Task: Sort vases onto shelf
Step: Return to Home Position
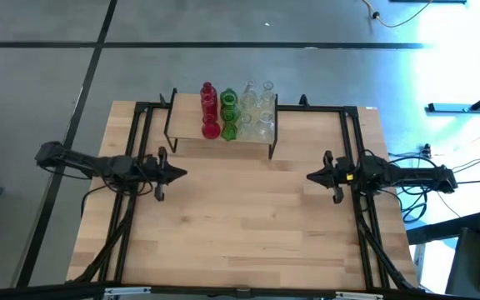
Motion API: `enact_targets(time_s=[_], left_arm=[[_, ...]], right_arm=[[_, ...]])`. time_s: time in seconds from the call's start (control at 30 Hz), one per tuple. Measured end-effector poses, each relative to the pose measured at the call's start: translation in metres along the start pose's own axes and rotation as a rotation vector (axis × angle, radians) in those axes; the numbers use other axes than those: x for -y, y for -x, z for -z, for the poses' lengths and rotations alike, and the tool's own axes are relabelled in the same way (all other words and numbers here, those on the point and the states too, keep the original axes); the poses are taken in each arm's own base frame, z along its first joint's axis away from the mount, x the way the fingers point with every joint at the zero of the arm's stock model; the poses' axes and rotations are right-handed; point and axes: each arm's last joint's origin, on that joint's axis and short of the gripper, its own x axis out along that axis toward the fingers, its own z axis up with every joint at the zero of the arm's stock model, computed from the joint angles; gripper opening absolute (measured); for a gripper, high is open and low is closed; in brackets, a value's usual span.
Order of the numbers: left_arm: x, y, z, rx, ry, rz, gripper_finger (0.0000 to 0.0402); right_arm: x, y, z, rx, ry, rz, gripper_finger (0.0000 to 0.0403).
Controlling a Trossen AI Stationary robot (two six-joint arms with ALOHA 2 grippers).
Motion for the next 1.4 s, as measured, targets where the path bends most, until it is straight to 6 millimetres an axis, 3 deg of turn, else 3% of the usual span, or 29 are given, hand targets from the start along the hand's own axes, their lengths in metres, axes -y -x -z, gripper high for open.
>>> enact_targets(time_s=[0.23,1.4], left_arm=[[-0.006,0.013,-0.005,0.076,0.039,-0.069,0.0002],[-0.006,0.011,-0.003,0.043,0.03,-0.089,0.0002]], right_arm=[[0.0,0.0,0.0,-0.004,0.0,0.006,0.0007],[0.001,0.0,0.001,-0.004,-0.008,0.022,0.0007]])
